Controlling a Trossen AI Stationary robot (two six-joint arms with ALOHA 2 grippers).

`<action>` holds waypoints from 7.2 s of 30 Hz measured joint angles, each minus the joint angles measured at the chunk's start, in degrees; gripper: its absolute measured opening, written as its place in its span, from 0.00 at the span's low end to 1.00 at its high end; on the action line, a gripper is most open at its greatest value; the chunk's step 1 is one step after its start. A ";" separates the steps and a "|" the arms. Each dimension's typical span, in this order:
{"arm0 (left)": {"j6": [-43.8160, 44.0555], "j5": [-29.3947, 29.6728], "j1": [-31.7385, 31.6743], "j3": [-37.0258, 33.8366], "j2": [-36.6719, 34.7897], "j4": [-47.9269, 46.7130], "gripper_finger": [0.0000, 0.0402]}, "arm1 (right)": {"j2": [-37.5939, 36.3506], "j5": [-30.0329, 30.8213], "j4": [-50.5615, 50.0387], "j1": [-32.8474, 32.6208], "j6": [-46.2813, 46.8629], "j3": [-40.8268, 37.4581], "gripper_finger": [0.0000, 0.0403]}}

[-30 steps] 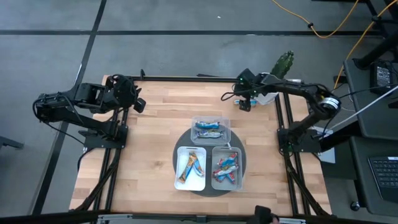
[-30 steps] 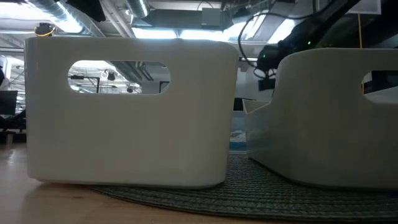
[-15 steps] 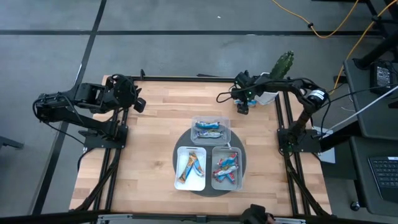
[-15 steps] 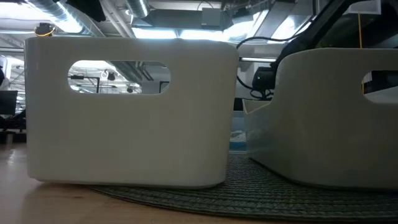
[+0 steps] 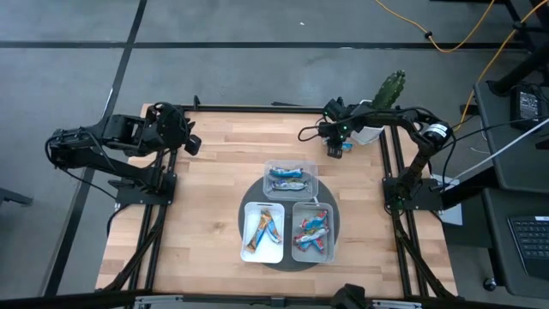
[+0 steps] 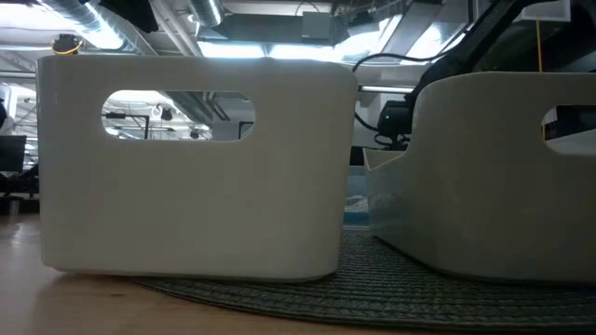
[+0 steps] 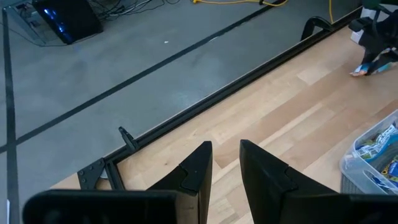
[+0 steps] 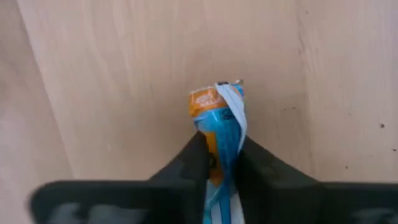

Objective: Pick and place Granola Bars by type
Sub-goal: Put the orange chocolate chip into the white bin

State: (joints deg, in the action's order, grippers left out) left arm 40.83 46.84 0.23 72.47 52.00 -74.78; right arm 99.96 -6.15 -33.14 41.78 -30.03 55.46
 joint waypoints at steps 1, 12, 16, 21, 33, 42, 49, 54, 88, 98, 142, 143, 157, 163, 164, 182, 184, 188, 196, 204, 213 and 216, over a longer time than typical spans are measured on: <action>0.01 -0.01 0.00 0.00 0.01 0.02 0.19 | 0.00 -0.13 -0.22 0.00 0.30 0.03 0.12; 0.00 -0.03 0.00 0.00 0.00 0.01 0.19 | -2.26 -3.11 -10.42 -0.60 1.06 6.76 0.11; 0.01 -0.03 0.00 0.00 0.00 0.01 0.19 | -6.29 -3.11 -11.44 -1.47 1.07 10.99 0.10; -0.01 0.04 0.00 0.00 0.01 0.02 0.19 | -11.48 -3.10 -14.21 -3.06 1.28 17.83 0.08; -0.03 0.14 0.00 0.00 0.01 0.02 0.19 | -17.67 -3.00 -18.62 -10.16 7.11 33.41 0.07; -5.91 -5.09 0.04 0.00 0.01 6.45 0.19 | -17.66 -3.00 -16.53 -17.22 12.05 38.25 0.08; -15.68 -7.99 0.06 0.00 0.00 17.91 0.19 | -17.66 -3.00 -8.19 -22.82 16.54 38.45 0.08; -22.29 -10.62 0.04 0.00 0.07 24.75 0.19 | -17.66 -3.00 0.21 -26.41 19.49 38.45 0.08; -41.61 -25.42 0.07 0.00 16.01 61.30 0.74 | -11.69 -2.91 25.87 -33.86 25.08 38.45 0.07; -41.65 -27.31 -0.04 0.00 18.46 68.04 0.74 | -10.86 -2.93 27.55 -34.41 25.23 38.42 0.06; -38.62 -37.25 -3.52 0.04 17.47 66.50 0.02 | -13.48 -8.68 23.62 -34.91 23.55 38.42 0.39; -38.63 -37.23 -3.50 0.02 17.27 66.36 0.01 | -13.71 -8.68 22.20 -34.91 23.55 38.43 0.40; -38.48 -29.61 1.98 3.23 10.31 49.36 0.02 | -19.68 6.72 -0.65 -34.92 23.46 38.45 0.44; -34.45 -28.35 5.40 3.26 6.07 43.57 0.02 | -24.40 14.25 -11.67 -34.93 26.37 38.45 0.44; -33.52 -28.36 6.03 3.26 5.41 42.31 0.02 | -25.16 15.57 -13.31 -34.93 27.05 38.45 0.44; -13.82 -32.90 18.99 3.23 11.16 25.69 0.02 | -33.07 24.61 -28.95 -38.42 36.06 38.40 0.44; -11.92 -33.03 19.86 3.23 13.46 25.70 0.02 | -33.18 24.61 -29.20 -38.96 35.40 38.40 0.44; -8.00 -33.53 21.02 3.23 18.72 26.68 0.02 | -33.45 24.59 -29.67 -39.87 33.56 38.36 0.44; -3.98 -37.43 21.16 3.02 30.05 27.96 0.03 | -34.24 24.53 -33.23 -42.43 29.97 38.36 0.44; -2.25 -41.00 19.95 3.02 40.88 36.05 0.03 | -36.06 23.14 -33.56 -42.58 25.53 38.36 0.44; 3.12 -45.40 20.65 2.99 48.09 43.19 0.03 | -39.45 21.47 -33.74 -42.58 23.64 38.36 0.44; 5.85 -45.30 21.31 3.00 48.89 42.89 0.03 | -40.70 21.44 -34.49 -42.58 23.50 38.36 0.44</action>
State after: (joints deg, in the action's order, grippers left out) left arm 46.68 1.54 21.54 75.47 100.89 -31.89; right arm 59.26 15.29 -67.63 -0.80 -6.52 93.82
